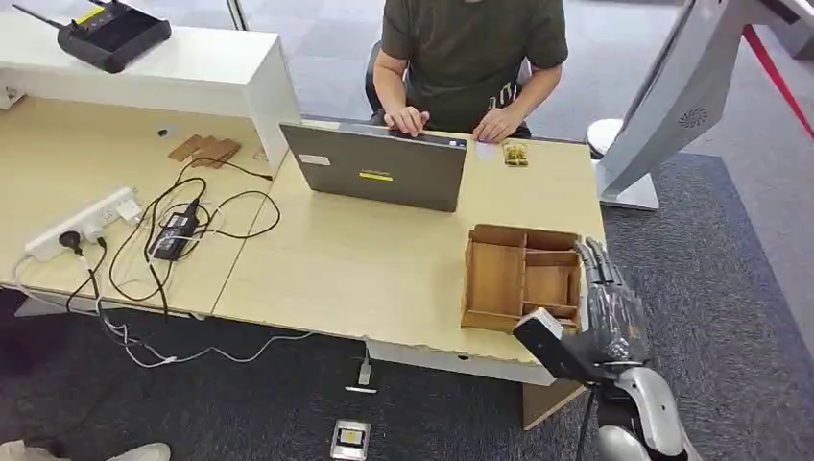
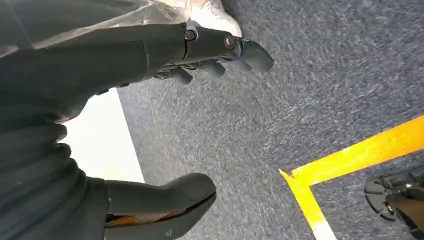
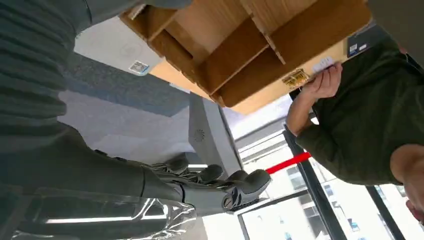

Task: Pass the card to the sensor for recognition and then transmit it.

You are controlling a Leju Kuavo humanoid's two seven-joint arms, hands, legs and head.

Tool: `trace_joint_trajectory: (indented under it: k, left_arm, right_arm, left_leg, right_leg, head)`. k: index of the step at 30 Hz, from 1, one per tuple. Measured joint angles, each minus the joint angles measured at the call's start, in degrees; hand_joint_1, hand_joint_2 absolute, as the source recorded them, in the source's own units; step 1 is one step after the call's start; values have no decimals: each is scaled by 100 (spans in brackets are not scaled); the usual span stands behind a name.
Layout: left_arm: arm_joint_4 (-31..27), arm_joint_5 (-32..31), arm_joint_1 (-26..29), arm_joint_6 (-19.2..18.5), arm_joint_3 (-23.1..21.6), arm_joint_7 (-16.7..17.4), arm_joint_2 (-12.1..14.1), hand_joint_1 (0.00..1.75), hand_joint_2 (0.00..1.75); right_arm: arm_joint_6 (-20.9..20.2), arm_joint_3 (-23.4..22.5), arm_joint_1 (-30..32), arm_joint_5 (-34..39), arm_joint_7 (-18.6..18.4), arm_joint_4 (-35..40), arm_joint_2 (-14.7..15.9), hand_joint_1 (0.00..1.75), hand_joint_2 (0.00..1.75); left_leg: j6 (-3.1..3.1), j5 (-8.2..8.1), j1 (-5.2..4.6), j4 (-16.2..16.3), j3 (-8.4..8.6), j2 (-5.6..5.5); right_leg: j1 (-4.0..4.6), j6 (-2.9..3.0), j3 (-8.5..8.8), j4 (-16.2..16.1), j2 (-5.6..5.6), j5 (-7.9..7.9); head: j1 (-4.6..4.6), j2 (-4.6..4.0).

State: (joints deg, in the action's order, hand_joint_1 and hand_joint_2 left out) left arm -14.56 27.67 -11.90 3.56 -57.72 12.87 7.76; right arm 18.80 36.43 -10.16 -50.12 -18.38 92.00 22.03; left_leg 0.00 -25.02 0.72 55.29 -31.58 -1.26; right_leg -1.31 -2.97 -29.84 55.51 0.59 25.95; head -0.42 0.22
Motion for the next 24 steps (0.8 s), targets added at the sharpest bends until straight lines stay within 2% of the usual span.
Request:
trace_joint_trajectory:
  k: [9,24]
  left_arm:
    - [0,81,95,15,96,-90,33,0,175]
    - [0,138,203,66,197,-122,61,0,175]
  right_arm:
    - [-26,195,42,-109,-258,-114,33,0,175]
    - [-415,603,-138,-461,-796,-490,199,0,175]
  left_leg:
    - [0,0,0,0,-1,1]
    - [0,0,0,0,-2,1]
  right_leg:
    - [0,0,1,0,0,0]
    - [0,0,0,0,0,0]
  head:
    - [0,0]
    - [-2,0]
